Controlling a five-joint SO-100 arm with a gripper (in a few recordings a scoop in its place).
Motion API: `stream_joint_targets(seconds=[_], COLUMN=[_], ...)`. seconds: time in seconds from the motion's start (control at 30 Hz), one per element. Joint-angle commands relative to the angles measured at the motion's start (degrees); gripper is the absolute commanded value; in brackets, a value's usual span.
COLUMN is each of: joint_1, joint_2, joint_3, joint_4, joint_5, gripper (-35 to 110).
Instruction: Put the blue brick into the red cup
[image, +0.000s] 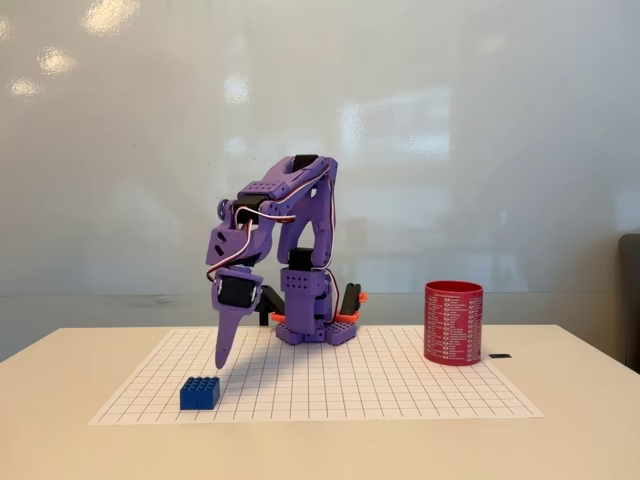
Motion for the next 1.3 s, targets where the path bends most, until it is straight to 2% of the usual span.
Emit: stream_joint_targets(seconds=[0.0,0.03,0.13,0.17,0.37,0.47,0.63,0.87,1.03,1.13,1.27], joint_1=[0.5,0.3,0.9,1.1,1.9,2.5,0.8,3.6,5.9,5.7,5.8], joint_2=[0.8,0.8,0.8,0.9,1.6,1.3,-3.3,-5.6,-4.3,-4.0,-2.7], joint_3=[-1.8,-1.8,-0.7,-0.3,3.4,3.6,4.1,-1.4,-2.2,-1.8,-0.6], joint_4=[-3.4,-3.6,-3.7,-3.5,-3.2,-3.3,-3.6,-5.7,-3.2,1.3,3.2], joint_5=[4.8,5.7,12.0,12.7,9.8,9.7,-2.0,17.9,27.1,28.7,24.0], gripper=[-1,0,19,20,47,47,47,46,46,46,46])
